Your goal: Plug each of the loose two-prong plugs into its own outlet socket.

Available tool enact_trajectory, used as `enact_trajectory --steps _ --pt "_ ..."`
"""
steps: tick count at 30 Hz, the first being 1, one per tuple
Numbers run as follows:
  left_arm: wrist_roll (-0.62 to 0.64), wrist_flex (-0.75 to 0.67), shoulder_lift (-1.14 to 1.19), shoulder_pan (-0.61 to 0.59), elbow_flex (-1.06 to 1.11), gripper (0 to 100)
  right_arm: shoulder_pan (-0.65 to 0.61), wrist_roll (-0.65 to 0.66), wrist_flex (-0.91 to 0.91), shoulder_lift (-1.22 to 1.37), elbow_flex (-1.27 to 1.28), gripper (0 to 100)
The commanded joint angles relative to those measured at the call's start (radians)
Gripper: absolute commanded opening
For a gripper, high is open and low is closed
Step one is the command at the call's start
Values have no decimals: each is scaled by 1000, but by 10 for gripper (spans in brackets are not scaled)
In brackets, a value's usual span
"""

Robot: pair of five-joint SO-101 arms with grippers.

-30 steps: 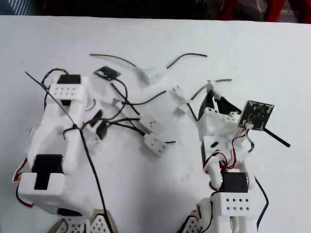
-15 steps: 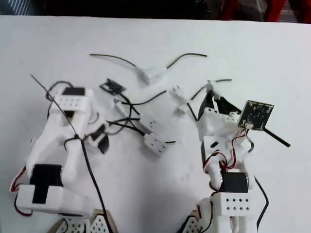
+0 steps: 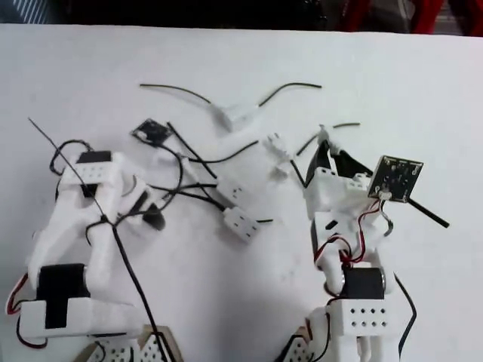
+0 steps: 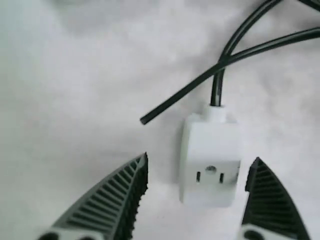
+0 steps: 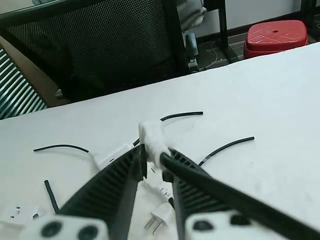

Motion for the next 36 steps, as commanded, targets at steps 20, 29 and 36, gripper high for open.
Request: enact_trajectory --steps 20,29,36 --pt "-103 118 -203 64 32 252 -7 2 -15 -10 -17 17" --pt "-104 -114 -113 67 150 252 -7 2 -15 -10 -15 17" --pt "-106 29 134 22 -106 246 -7 2 -15 -10 -15 17"
